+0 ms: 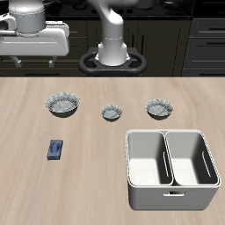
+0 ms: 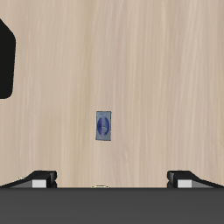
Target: Place the cream cheese in the largest bowl
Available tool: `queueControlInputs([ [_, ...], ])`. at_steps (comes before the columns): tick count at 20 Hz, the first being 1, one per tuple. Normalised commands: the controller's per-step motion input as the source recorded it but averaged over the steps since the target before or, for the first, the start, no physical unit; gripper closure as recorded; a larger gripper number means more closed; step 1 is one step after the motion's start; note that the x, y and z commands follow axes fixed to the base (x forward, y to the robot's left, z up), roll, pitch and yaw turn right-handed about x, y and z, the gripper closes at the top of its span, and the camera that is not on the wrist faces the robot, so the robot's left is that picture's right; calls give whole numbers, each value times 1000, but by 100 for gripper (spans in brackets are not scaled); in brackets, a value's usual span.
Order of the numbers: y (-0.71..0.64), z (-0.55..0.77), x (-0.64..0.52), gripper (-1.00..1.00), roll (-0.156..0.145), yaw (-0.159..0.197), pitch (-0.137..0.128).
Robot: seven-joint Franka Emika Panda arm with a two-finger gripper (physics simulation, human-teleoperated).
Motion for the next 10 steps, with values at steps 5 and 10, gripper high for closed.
queueControlInputs([
  [5,-81,-43,15,-100,-7,-10,6],
  [10,-16,-184,8,-100,-19,3,7],
])
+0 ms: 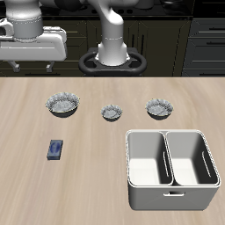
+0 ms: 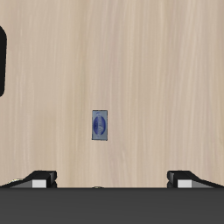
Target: Place the cream cheese in the largest bowl
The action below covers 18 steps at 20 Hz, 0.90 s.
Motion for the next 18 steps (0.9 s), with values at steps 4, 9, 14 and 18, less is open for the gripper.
queueControlInputs([
  [4,65,-228,-43,-100,-18,-4,-17],
  [9,0,-305,-23,-100,-10,-13,12],
  [14,108,-352,24,-100,22,-13,24],
  [18,29,-315,66,-100,-12,7,28],
])
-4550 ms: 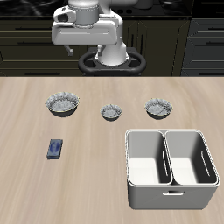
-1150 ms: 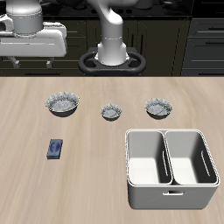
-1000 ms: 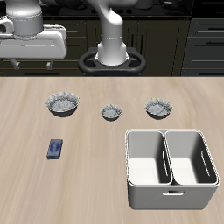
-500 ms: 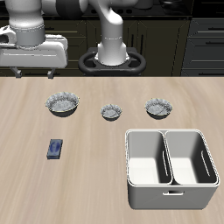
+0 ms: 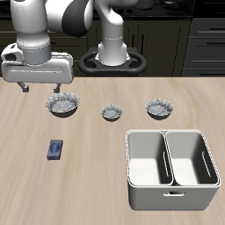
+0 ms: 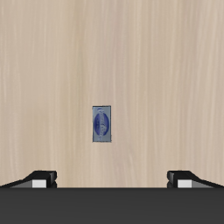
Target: Place the cream cheese in the largest bowl
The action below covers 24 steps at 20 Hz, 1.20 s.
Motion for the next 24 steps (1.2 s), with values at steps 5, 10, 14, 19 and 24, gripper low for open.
queueControlInputs([
  [5,240,-215,-22,-100,24,53,-4],
  [10,36,-255,34,-100,-17,51,10],
  [14,38,-336,-14,-100,29,16,48],
  [19,-47,-223,-33,-100,-14,5,11],
  [24,-10,-241,-18,-100,-14,28,14],
])
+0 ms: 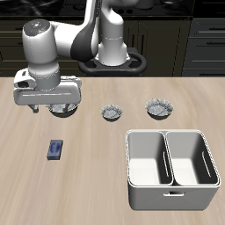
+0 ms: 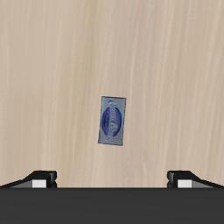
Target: Place the cream cheese in the largest bowl
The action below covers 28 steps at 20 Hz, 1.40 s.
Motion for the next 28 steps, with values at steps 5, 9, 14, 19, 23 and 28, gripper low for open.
queueControlInputs([
  [5,15,-197,-2,-100,-13,13,10],
  [9,8,-171,-7,-100,0,14,4],
  [14,49,-281,18,-100,-3,14,11],
  [19,2,-216,-6,-100,-2,0,21],
  [23,-24,-208,-12,-100,6,-11,34],
  [28,-41,-45,-56,-100,-6,-9,-19],
])
